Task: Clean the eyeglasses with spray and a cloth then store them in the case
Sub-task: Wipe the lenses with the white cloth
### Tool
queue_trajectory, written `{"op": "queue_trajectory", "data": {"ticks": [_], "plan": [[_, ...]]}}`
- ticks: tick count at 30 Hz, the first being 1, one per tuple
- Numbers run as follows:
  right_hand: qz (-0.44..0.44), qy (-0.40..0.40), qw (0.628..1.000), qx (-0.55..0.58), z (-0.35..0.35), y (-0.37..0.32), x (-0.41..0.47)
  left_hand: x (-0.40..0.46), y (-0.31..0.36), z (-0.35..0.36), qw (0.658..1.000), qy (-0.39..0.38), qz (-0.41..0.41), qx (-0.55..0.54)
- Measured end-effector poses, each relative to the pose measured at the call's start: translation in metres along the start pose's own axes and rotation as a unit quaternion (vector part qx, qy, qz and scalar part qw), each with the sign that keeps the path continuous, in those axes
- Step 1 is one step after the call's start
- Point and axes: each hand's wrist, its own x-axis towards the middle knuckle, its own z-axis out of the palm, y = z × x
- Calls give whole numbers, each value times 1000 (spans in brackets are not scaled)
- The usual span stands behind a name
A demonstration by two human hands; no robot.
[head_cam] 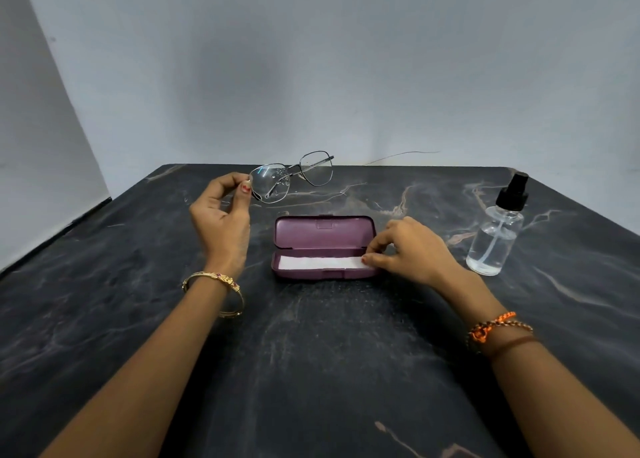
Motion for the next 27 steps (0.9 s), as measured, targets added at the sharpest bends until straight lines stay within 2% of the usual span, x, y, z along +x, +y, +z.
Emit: {"op": "queue_trajectory", "data": {"ticks": [9, 18, 21, 24, 26, 27], "plan": [[-2, -31, 999, -8, 1, -7, 0, -2, -2, 0, 1000, -12, 3, -14], [-54, 6, 997, -55, 5, -4, 1, -1, -2, 0, 998, -10, -27, -49], [-41, 30, 999, 7, 5, -4, 2, -1, 0, 1, 997, -10, -42, -66], [-17, 41, 990, 132, 5, -5, 2, -2, 2, 2, 996, -7, -51, -71], [21, 47, 966, 254, 3, -8, 2, -3, 4, 3, 995, -3, -59, -77], [47, 49, 942, 328, 3, -10, 2, -3, 5, 3, 995, -1, -63, -79]]}}
